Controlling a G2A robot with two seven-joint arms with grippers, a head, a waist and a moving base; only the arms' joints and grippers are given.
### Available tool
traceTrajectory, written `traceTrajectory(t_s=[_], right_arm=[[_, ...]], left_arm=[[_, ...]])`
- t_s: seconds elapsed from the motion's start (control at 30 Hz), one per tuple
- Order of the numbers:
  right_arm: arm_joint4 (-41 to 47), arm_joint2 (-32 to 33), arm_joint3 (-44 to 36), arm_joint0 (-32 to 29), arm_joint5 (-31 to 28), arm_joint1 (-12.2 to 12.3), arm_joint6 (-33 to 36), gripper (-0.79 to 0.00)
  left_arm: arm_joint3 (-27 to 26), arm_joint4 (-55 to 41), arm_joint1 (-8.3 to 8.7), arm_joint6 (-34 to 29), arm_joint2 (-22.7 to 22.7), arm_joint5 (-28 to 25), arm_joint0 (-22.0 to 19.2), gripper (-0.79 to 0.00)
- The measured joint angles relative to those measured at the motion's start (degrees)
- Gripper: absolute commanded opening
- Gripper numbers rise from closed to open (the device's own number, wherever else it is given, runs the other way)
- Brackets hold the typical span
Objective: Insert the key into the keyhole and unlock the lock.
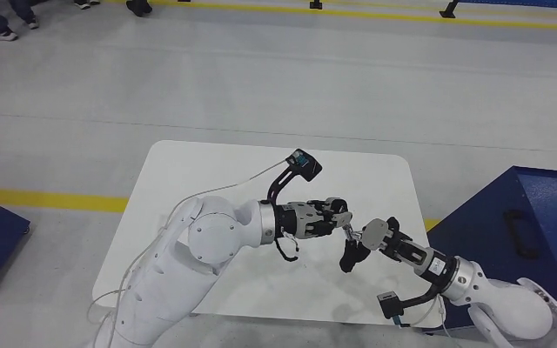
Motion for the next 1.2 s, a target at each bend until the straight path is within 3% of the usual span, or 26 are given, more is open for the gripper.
traceTrajectory(t_s=[0.57,0.77,0.9,1.2], right_arm=[[1.59,0.09,0.62,0.72,-1.25,-0.34,-1.87,-0.785],[8.57,0.25,3.26,2.65,-2.64,-0.80,-6.66,-0.785],[10.77,-0.02,4.18,3.70,-3.40,-1.07,-9.62,-0.785],[15.49,-0.57,5.65,5.09,-4.93,-1.72,-14.55,-0.785]], left_arm=[[-0.12,-0.31,0.12,0.87,-0.50,-1.01,0.63,-0.785],[1.65,-1.09,0.80,-8.06,-0.60,-11.11,-1.84,-0.785],[4.16,-2.56,0.94,-10.62,0.15,-19.12,-3.59,-0.785],[2.86,8.40,1.03,-7.28,2.85,-27.65,-5.20,-0.785]])
